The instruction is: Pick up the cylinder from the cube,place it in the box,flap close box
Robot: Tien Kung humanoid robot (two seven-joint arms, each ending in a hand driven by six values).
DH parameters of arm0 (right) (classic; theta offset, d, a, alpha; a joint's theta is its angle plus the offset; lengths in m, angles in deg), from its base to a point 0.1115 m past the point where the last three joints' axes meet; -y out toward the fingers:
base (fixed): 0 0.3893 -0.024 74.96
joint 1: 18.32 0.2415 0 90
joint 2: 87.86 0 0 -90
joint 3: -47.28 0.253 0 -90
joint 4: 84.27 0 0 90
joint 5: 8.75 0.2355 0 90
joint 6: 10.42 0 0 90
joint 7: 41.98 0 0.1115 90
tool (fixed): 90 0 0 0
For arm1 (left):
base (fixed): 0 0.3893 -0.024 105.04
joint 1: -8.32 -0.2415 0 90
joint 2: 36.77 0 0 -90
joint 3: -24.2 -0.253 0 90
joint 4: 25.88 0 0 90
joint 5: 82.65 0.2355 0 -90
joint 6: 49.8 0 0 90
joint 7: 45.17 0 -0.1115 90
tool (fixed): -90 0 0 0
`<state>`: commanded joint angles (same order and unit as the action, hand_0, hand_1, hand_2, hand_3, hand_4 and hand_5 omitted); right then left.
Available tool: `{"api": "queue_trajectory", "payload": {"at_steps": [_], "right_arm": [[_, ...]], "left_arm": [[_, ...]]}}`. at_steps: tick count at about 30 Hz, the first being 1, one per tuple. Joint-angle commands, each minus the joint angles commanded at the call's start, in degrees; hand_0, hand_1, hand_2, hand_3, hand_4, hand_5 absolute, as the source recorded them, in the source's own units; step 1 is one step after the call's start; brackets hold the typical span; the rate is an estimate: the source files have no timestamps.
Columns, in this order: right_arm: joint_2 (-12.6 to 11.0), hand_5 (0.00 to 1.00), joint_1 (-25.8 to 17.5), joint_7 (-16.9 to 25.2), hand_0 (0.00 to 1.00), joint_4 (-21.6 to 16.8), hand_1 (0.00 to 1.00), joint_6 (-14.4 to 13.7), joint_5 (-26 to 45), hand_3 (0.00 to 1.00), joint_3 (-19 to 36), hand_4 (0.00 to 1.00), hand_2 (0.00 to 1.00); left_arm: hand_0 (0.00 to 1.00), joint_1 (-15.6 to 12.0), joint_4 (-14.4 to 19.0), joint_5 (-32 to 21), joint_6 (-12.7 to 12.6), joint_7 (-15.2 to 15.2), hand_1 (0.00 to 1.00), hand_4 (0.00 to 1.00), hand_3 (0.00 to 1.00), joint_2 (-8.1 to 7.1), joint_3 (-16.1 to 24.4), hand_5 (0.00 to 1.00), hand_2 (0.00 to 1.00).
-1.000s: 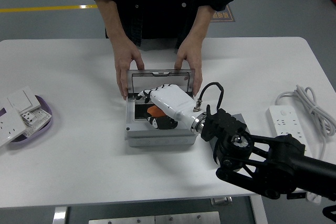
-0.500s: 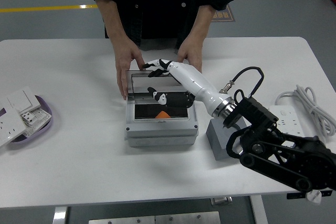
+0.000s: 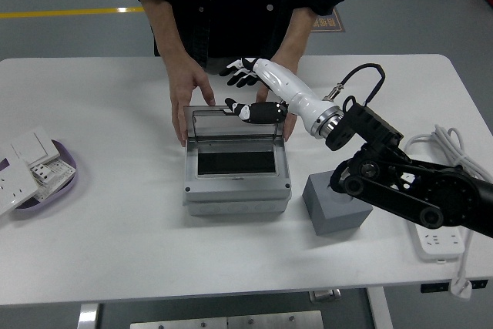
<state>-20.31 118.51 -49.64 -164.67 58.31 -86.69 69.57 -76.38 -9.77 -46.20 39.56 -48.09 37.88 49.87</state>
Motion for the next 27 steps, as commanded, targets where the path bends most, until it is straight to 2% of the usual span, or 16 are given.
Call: {"api": "queue_trajectory", "payload": {"at_steps": [2, 3, 6, 18, 22, 27], "right_arm": [[-0.2, 0.181, -0.4, -0.1, 0.641, 0.2, 0.616, 0.0, -0.3, 0.699, -0.6, 0.626, 0.636], [-0.5, 0.215, -0.7, -0.2, 0.632, -0.4, 0.614, -0.1, -0.5, 0.700, -0.9, 0.654, 0.635], [-1.5, 0.215, -2.1, 0.0, 0.632, -2.6, 0.614, -0.7, -0.7, 0.700, -1.7, 0.654, 0.635], [-6.2, 0.227, -10.2, 3.0, 0.613, -13.6, 0.607, -5.0, -2.5, 0.699, -1.6, 0.656, 0.632], [-6.3, 0.237, -12.2, 5.8, 0.592, -13.6, 0.597, -5.9, 1.8, 0.694, -2.2, 0.643, 0.623], [-6.3, 0.246, -14.6, 12.3, 0.589, -12.8, 0.596, -7.5, 11.5, 0.692, -1.1, 0.624, 0.623]], "left_arm": [[0.597, 0.0, 0.0, 0.0, 0.0, 0.0, 0.622, 0.694, 0.633, 0.01, 0.0, 0.207, 0.615], [0.597, 0.0, 0.0, 0.0, 0.0, 0.0, 0.622, 0.694, 0.633, 0.00, 0.0, 0.207, 0.615], [0.597, 0.0, 0.0, 0.1, 0.0, 0.0, 0.622, 0.694, 0.633, -0.01, 0.1, 0.207, 0.615], [0.597, 0.0, 0.1, 0.6, -0.1, -0.1, 0.622, 0.698, 0.633, -0.15, 0.7, 0.209, 0.616], [0.597, 0.0, 0.4, 1.5, 0.0, -0.2, 0.622, 0.698, 0.633, -0.17, 1.6, 0.210, 0.616], [0.597, 0.1, 0.9, 2.8, 0.2, -0.2, 0.622, 0.699, 0.633, -0.21, 3.0, 0.209, 0.615]]}}
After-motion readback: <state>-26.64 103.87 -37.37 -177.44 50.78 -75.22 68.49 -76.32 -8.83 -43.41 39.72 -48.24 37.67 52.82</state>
